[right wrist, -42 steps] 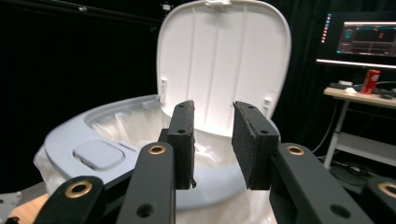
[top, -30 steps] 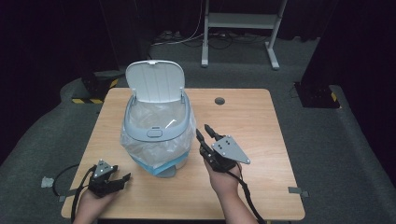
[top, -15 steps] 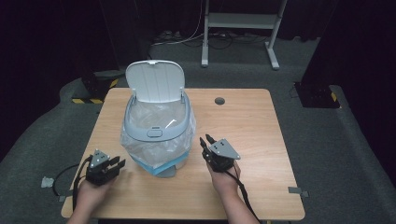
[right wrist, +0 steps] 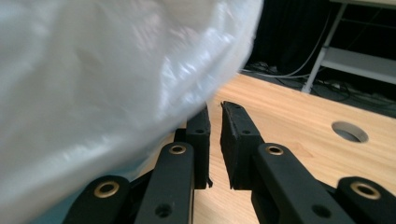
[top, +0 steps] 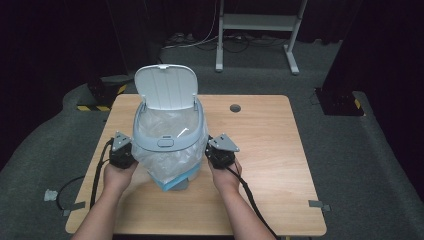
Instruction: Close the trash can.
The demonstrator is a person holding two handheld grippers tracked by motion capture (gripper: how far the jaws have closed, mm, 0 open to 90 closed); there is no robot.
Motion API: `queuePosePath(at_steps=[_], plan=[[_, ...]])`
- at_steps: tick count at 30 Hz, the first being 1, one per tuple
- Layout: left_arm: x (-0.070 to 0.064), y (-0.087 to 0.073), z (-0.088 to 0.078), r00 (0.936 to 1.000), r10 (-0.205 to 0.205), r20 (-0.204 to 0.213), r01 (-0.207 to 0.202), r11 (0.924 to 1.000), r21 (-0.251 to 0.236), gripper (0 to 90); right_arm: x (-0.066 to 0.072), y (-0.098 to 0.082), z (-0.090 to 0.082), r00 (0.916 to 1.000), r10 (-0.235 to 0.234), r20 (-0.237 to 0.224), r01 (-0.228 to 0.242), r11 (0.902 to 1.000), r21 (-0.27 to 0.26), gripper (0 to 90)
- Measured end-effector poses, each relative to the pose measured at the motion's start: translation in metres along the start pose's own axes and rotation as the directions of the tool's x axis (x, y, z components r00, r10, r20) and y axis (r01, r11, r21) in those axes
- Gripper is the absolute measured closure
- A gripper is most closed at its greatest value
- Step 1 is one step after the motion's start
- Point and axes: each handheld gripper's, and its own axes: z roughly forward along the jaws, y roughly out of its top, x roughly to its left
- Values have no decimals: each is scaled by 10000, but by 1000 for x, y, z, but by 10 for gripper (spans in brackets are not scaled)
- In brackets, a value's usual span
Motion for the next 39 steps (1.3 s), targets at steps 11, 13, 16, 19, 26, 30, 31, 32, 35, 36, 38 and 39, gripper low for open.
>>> queuePosePath(at_steps=[11,13,16,19,26,30,31,32,35,36,38,39], plan=[[-28,-8,-11,9979,642,104,-639,9977,-218,900,-2,-7,-17,9994,-63,350,66,9999,-83,900],[-34,-11,-15,9977,658,186,-653,9974,-310,900,-2,-11,-25,9993,-26,370,33,9999,-167,900],[-42,-14,-20,9966,777,258,-765,9961,-438,900,-1,-16,-37,9991,-6,423,18,9996,-278,900],[-46,-16,-23,9955,864,383,-846,9953,-466,900,-1,-21,-48,9992,40,409,-26,9994,-348,894],[-34,-14,-34,9981,571,-216,-586,9954,-755,896,-13,-16,-70,9982,-53,593,87,9983,-575,738],[-28,-6,-45,9997,221,-136,-234,9939,-1076,868,-19,-9,-85,9963,-177,845,247,9963,-829,719],[-27,-4,-47,9998,184,-83,-193,9933,-1136,847,-20,-6,-88,9958,-141,909,225,9956,-915,711],[-26,-2,-50,9998,176,-129,-191,9925,-1211,840,-21,-5,-90,9957,-91,918,178,9953,-950,709],[-23,5,-57,10000,45,-76,-55,9902,-1396,820,-23,1,-96,9954,20,958,91,9933,-1152,702],[-21,10,-60,10000,-17,-80,5,9887,-1501,815,-24,3,-97,9954,-3,957,120,9925,-1219,700],[-17,18,-64,9999,-124,-44,115,9858,-1678,805,-25,9,-99,9955,12,944,114,9911,-1323,700],[-16,22,-65,9999,-127,-39,118,9847,-1740,794,-26,14,-100,9954,21,954,113,9901,-1397,700]])
